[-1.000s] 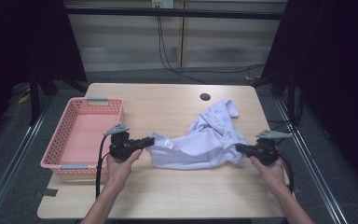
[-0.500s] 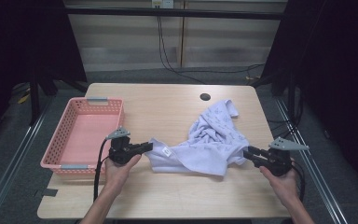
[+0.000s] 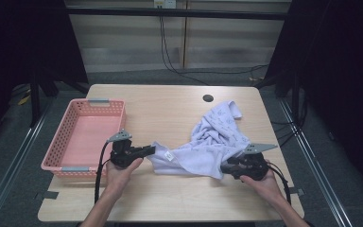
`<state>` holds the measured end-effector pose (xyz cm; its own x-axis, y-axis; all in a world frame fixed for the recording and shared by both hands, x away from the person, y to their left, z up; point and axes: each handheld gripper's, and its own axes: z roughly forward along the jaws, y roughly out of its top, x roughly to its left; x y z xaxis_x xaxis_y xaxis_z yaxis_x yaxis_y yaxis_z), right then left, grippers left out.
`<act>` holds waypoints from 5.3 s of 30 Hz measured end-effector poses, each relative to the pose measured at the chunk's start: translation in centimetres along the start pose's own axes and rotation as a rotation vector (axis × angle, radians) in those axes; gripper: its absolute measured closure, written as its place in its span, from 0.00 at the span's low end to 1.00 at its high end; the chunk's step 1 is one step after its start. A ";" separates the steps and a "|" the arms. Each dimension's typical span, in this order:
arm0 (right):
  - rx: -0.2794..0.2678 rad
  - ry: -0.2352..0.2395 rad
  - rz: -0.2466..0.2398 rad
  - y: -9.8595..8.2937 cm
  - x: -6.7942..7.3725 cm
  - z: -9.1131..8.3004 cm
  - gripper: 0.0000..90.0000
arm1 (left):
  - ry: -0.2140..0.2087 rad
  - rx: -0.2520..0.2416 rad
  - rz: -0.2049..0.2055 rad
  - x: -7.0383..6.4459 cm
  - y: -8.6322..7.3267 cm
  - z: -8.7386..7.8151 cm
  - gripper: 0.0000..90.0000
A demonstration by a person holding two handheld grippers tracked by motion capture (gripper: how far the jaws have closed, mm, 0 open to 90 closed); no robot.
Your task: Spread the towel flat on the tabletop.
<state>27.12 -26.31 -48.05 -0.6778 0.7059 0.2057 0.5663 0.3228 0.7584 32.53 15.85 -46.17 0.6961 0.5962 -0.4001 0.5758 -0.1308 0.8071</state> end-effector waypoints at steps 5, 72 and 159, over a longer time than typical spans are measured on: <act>-0.011 -0.008 -0.006 1.5 -0.7 1.8 0.49 | -0.005 0.005 0.010 0.1 0.0 0.0 0.95; -0.218 -0.033 -0.009 -0.8 4.1 -12.3 0.61 | -0.221 0.005 0.184 -7.0 -1.5 -6.4 0.75; -0.219 -0.208 0.164 0.9 -7.7 -6.3 0.97 | -0.145 0.210 0.128 -2.7 -0.8 4.3 0.76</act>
<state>29.88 -35.41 -44.99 -0.4627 0.8581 0.2226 0.5303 0.0668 0.8451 32.05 10.91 -47.62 0.8141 0.4470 -0.3706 0.5450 -0.3678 0.7535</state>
